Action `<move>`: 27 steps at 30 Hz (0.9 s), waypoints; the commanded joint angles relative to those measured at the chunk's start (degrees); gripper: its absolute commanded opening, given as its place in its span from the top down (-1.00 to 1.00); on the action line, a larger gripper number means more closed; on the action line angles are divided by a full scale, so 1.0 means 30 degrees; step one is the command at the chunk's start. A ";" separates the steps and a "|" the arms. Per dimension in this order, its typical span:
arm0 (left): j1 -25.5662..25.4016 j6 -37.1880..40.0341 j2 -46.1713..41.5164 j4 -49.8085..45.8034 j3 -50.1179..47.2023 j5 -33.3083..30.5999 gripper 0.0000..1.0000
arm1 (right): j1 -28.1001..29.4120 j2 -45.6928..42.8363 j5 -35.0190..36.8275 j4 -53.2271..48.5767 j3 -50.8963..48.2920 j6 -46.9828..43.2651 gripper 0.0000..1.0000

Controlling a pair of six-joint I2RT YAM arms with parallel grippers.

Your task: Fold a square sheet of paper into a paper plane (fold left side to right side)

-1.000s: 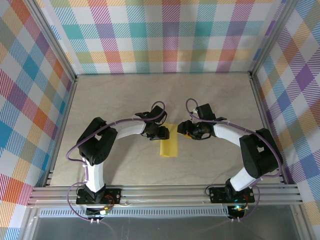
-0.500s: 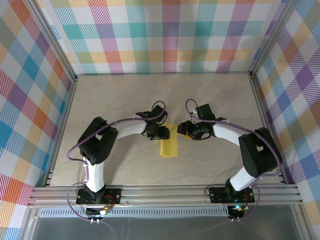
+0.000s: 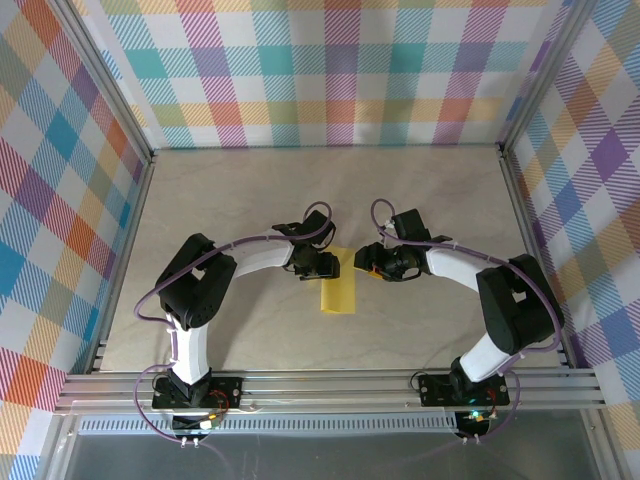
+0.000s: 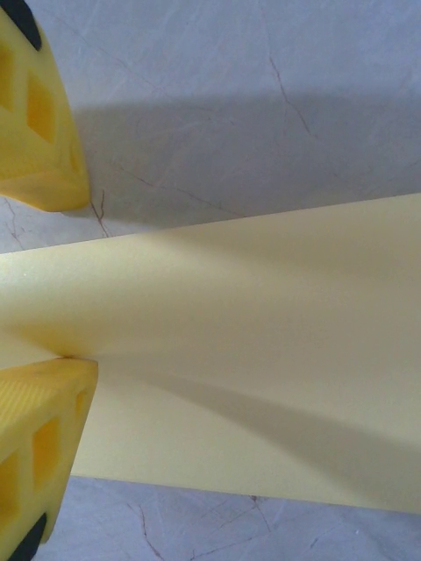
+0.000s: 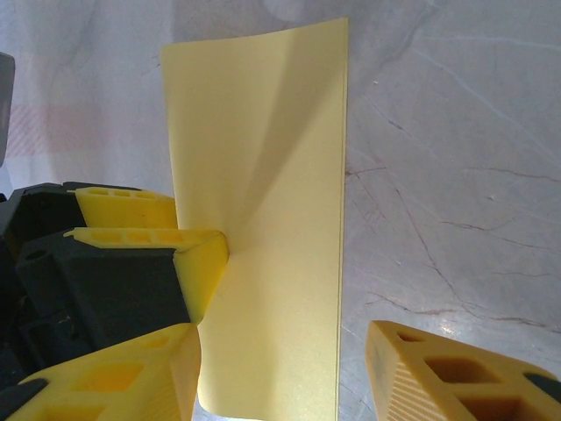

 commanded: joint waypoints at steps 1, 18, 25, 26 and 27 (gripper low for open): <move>-0.0566 0.0100 0.2025 0.0496 -0.0451 0.0203 -0.03 | -0.0018 0.0384 -0.0570 0.0230 -0.0230 -0.0013 -0.05; -0.0573 0.0011 0.1993 0.0575 -0.0539 0.0145 -0.03 | 0.0414 0.2305 -0.2112 0.1459 0.0236 0.0529 0.41; -0.0566 0.0024 0.2035 0.0504 -0.0553 0.0145 -0.03 | 0.0565 0.2527 -0.1853 0.1556 0.0228 0.0659 0.42; -0.0572 0.0035 0.2008 0.0517 -0.0567 0.0122 -0.03 | 0.0565 0.2483 -0.1776 0.1475 0.0234 0.0619 0.43; -0.0572 0.0011 0.2012 0.0518 -0.0568 0.0128 -0.03 | 0.0565 0.2463 -0.1711 0.1406 0.0255 0.0614 0.42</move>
